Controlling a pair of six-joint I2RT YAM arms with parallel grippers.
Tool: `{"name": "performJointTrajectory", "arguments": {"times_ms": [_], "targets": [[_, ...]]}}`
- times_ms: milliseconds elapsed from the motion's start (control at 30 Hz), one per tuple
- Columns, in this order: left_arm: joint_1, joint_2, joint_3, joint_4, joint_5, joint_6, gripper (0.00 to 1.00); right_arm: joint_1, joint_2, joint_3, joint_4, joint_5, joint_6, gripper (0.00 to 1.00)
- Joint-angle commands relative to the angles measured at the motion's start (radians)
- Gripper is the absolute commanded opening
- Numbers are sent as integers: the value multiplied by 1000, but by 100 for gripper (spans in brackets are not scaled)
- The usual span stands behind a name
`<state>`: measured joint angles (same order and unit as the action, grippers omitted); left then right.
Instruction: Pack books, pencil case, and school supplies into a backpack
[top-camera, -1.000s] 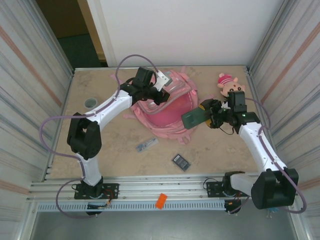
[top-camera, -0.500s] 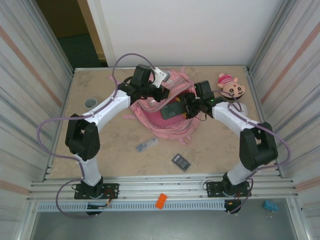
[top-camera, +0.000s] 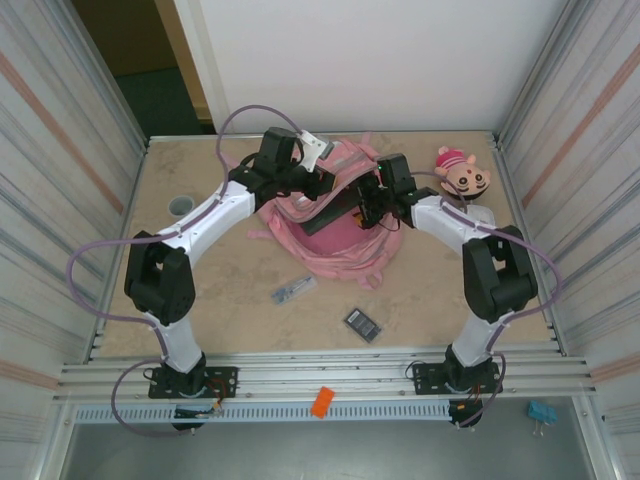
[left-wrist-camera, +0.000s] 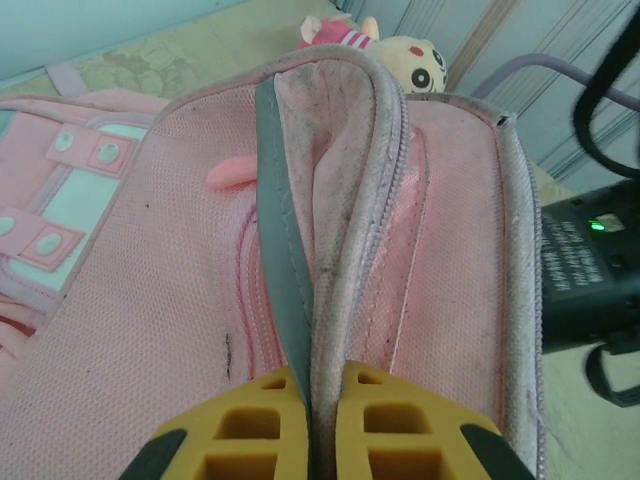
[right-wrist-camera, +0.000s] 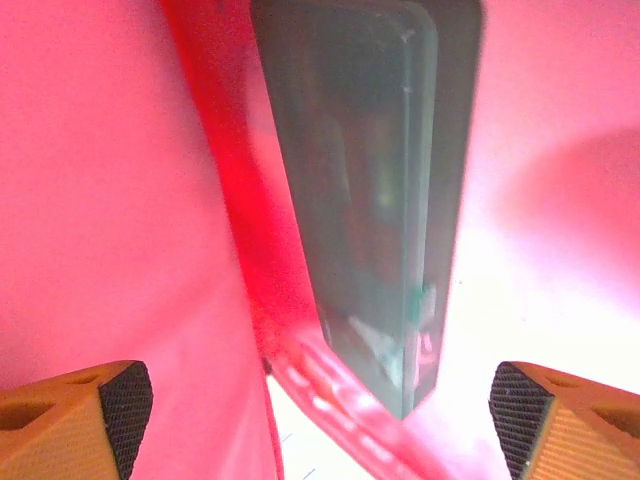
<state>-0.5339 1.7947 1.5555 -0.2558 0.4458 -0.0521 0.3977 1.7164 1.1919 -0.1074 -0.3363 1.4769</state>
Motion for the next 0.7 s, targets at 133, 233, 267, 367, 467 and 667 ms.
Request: {"name": "performJointTrajectory", "arguments": {"times_ms": [133,233,267,367,467,667], "targets": [[8,-76,4,114,37,-24,0,-13,-222,-112,-92,0,-94,82],[12,-74,5,122,40,-37,0,-9,-273,-162,-110,-14,-94,71],[15,-74,5,128,41,-41,0,-5,-280,-179,-103,-23,-85,67],[23,-71,5,138,57,-56,0,14,-263,-211,-39,-44,-55,56],[31,-66,7,146,73,-69,0,42,-211,-189,-11,-28,-39,52],[38,-67,6,173,86,-95,0,93,-50,-127,112,10,19,43]]}}
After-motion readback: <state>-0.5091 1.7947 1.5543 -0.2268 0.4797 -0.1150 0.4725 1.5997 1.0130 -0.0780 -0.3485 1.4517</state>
